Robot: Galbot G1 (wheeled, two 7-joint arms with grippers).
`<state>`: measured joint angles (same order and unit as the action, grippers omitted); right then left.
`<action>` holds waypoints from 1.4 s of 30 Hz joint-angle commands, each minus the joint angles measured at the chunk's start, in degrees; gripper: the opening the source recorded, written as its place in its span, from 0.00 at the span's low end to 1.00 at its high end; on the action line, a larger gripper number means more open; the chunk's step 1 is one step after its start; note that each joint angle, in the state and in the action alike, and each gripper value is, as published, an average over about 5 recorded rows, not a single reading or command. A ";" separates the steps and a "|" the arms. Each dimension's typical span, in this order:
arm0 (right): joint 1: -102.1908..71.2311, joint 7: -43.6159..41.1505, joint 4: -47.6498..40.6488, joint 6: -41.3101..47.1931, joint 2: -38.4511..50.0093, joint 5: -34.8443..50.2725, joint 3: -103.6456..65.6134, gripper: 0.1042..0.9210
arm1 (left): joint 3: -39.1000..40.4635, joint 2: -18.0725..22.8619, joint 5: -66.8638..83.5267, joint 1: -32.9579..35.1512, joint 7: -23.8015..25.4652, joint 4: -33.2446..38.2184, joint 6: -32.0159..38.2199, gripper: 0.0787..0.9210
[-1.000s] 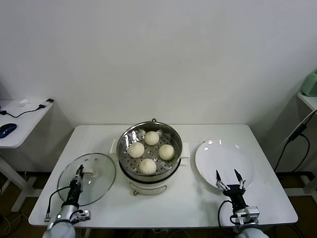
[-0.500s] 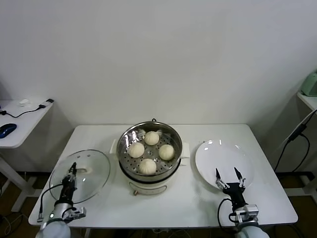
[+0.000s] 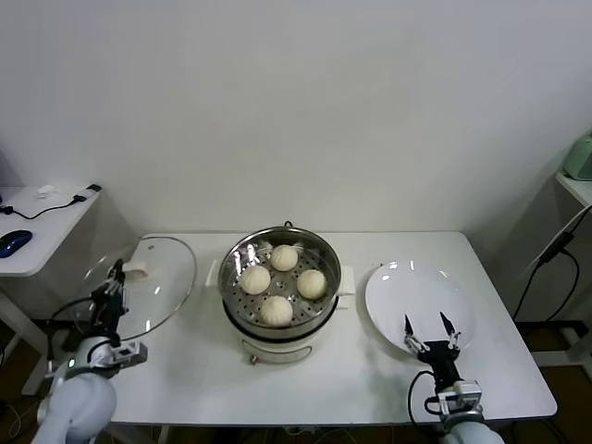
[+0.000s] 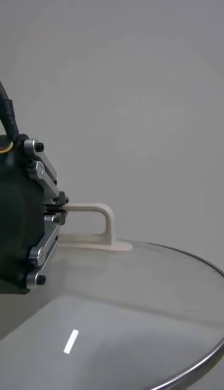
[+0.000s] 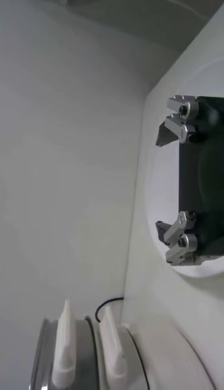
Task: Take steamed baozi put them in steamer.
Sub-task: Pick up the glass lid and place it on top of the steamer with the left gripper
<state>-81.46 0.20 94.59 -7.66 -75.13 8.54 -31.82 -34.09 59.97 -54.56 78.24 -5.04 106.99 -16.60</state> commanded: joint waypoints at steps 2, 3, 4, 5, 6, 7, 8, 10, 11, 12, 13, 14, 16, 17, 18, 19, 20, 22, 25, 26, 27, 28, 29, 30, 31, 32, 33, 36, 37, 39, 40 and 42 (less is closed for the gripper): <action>-0.75 0.43 2.22 0.64 -0.16 -2.64 0.74 0.88 | 11.76 -2.13 -0.54 -8.38 10.57 14.13 -14.56 0.07; -0.82 0.42 2.33 0.59 -0.22 -2.76 0.87 0.88 | 14.77 -1.69 -1.57 -10.22 11.80 14.87 -16.78 0.07; -0.85 0.41 2.35 0.51 -0.28 -2.88 0.96 0.88 | 17.42 -1.22 -2.63 -11.89 13.02 15.50 -18.81 0.07; -0.84 0.39 2.28 0.35 -0.38 -2.97 1.02 0.88 | 19.92 -0.64 -3.77 -13.53 14.15 15.87 -20.59 0.07; -0.82 0.36 2.15 0.13 -0.49 -3.06 1.06 0.88 | 22.46 0.14 -5.01 -15.16 15.33 16.08 -22.17 0.07; -0.79 0.32 1.97 -0.16 -0.62 -3.14 1.06 0.88 | 24.64 0.94 -6.40 -16.54 16.40 16.14 -23.47 0.07; -0.77 0.26 1.74 -0.55 -0.75 -3.21 1.06 0.88 | 26.38 1.82 -7.95 -17.73 17.33 15.98 -24.48 0.07; -0.72 0.16 1.22 -1.46 -1.03 -3.32 1.07 0.88 | 30.02 4.15 -11.34 -19.90 19.06 15.27 -26.10 0.07; -0.69 0.12 0.98 -1.91 -1.17 -3.38 1.08 0.88 | 31.46 5.30 -13.02 -20.64 19.74 14.82 -26.62 0.07; -0.66 0.09 0.74 -2.36 -1.32 -3.46 1.08 0.88 | 33.09 6.59 -14.71 -21.37 20.41 14.28 -27.07 0.07; -0.64 0.06 0.57 -2.74 -1.49 -3.55 1.08 0.88 | 34.47 7.91 -16.10 -21.96 20.88 13.63 -27.36 0.07; -0.62 0.05 0.43 -3.10 -1.70 -3.68 1.07 0.88 | 35.74 9.11 -17.24 -22.40 21.22 13.00 -27.59 0.07; -0.63 0.04 0.22 -3.73 -2.08 -3.98 1.03 0.88 | 38.21 11.71 -19.29 -23.21 21.60 11.40 -27.99 0.07; -0.66 0.06 0.15 -4.01 -2.26 -4.16 0.97 0.88 | 39.21 13.03 -20.04 -23.47 21.62 10.48 -28.12 0.07; -0.72 0.08 0.08 -4.27 -2.42 -4.36 0.90 0.88 | 40.15 14.26 -20.63 -23.66 21.55 9.58 -28.21 0.07; -0.83 0.12 0.03 -4.53 -2.53 -4.51 0.83 0.88 | 40.90 15.44 -21.22 -23.82 21.46 8.63 -28.27 0.07; -0.94 0.17 0.01 -4.75 -2.62 -4.63 0.74 0.88 | 41.42 16.52 -21.65 -23.89 21.33 7.71 -28.29 0.07; -1.18 0.32 0.00 -5.16 -2.70 -4.65 0.56 0.88 | 42.12 18.36 -22.43 -23.93 20.96 6.00 -28.34 0.07; -1.31 0.70 -0.13 -5.83 -2.76 -4.56 0.29 0.88 | 42.91 20.66 -23.62 -23.71 20.49 4.02 -28.36 0.07; -1.29 0.86 -0.19 -6.04 -2.79 -4.54 0.21 0.88 | 43.10 21.34 -24.03 -23.61 20.33 3.42 -28.34 0.07; -1.26 1.01 -0.23 -6.20 -2.83 -4.52 0.15 0.88 | 43.24 21.94 -24.36 -23.50 20.20 2.80 -28.32 0.07; -1.19 1.17 -0.27 -6.37 -2.89 -4.50 0.08 0.88 | 43.27 22.41 -24.69 -23.43 19.99 2.12 -28.28 0.07; -1.10 1.34 -0.33 -6.52 -2.96 -4.51 0.03 0.88 | 43.27 22.83 -25.08 -23.34 19.75 1.40 -28.19 0.07; -1.00 1.48 -0.39 -6.64 -3.02 -4.52 -0.01 0.88 | 43.24 23.15 -25.40 -23.25 19.56 0.79 -28.12 0.07; -0.88 1.64 -0.47 -6.77 -3.08 -4.54 -0.04 0.88 | 43.18 23.37 -25.75 -23.17 19.39 0.27 -28.04 0.07; -0.75 1.80 -0.56 -6.92 -3.14 -4.57 -0.07 0.88 | 43.11 23.51 -26.13 -23.08 19.21 -0.18 -27.93 0.07; -0.64 1.94 -0.64 -7.05 -3.21 -4.61 -0.10 0.88 | 43.04 23.59 -26.47 -22.99 19.10 -0.50 -27.85 0.07; -0.40 2.32 -0.76 -7.48 -3.38 -4.66 -0.18 0.88 | 42.64 23.52 -27.87 -22.69 18.89 -1.23 -27.46 0.07; -0.33 2.47 -0.78 -7.65 -3.44 -4.69 -0.20 0.88 | 42.43 23.44 -28.41 -22.59 18.88 -1.40 -27.29 0.07; -0.19 2.76 -0.86 -7.94 -3.51 -4.73 -0.26 0.88 | 41.82 23.25 -29.78 -22.36 18.89 -1.65 -26.90 0.07; -0.12 2.87 -0.92 -8.07 -3.55 -4.75 -0.30 0.88 | 41.52 23.17 -30.30 -22.26 18.92 -1.70 -26.75 0.07; -0.02 2.96 -1.04 -8.29 -3.59 -4.81 -0.37 0.88 | 40.86 22.93 -31.46 -21.86 19.01 -1.68 -26.43 0.07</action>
<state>-81.72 2.57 93.73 -14.78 -78.56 3.95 -32.09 5.70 80.65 -81.74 56.90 13.72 107.41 -42.22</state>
